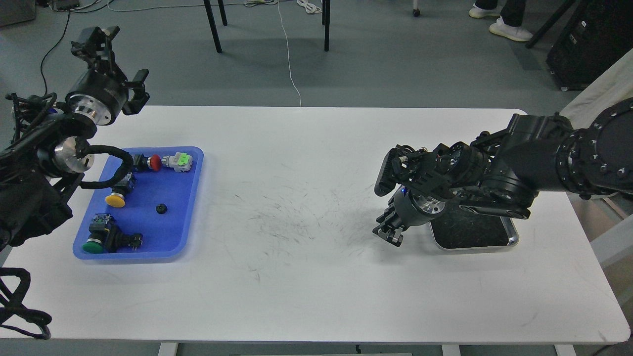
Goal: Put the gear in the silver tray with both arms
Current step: 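Lift the gear and move it over the silver tray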
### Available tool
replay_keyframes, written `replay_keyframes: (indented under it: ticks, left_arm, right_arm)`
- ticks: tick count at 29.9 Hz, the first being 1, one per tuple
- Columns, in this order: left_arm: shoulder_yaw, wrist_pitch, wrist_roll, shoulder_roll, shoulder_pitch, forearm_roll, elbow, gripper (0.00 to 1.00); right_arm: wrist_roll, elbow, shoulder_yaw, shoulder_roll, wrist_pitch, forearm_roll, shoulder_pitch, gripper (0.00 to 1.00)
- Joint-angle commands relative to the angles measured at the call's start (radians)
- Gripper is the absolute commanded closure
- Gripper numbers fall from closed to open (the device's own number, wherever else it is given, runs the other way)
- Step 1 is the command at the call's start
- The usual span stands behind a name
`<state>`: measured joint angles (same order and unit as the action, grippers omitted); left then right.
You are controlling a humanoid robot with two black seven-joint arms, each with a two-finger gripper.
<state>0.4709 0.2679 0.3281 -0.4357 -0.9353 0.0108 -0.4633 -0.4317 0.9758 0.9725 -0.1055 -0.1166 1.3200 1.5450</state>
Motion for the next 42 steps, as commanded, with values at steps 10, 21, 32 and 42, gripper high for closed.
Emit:
replay_keyframes:
  ticks: [10,21,32,42]
  left_arm:
    - [-0.001,0.001,0.000,0.006,0.003,0.002,-0.002,0.02]
    - [-0.001,0.001,0.000,0.015,0.004,0.002,-0.005,0.02]
    - [0.011,-0.007,0.008,0.008,0.004,-0.002,-0.009,0.02]
    - [0.011,-0.009,0.011,0.008,0.004,-0.011,-0.008,0.02]
  right_arm:
    - [-0.021,-0.063,-0.118,-0.302,-0.044,-0.033,0.070,0.99]
    - [-0.018,-0.109,-0.141,-0.499,-0.035,-0.028,-0.037,0.99]
    - [-0.015,-0.275,-0.224,-0.428,-0.029,-0.028,-0.196,0.99]
    - [-0.015,-0.414,-0.232,-0.301,-0.011,-0.030,-0.287,0.99]
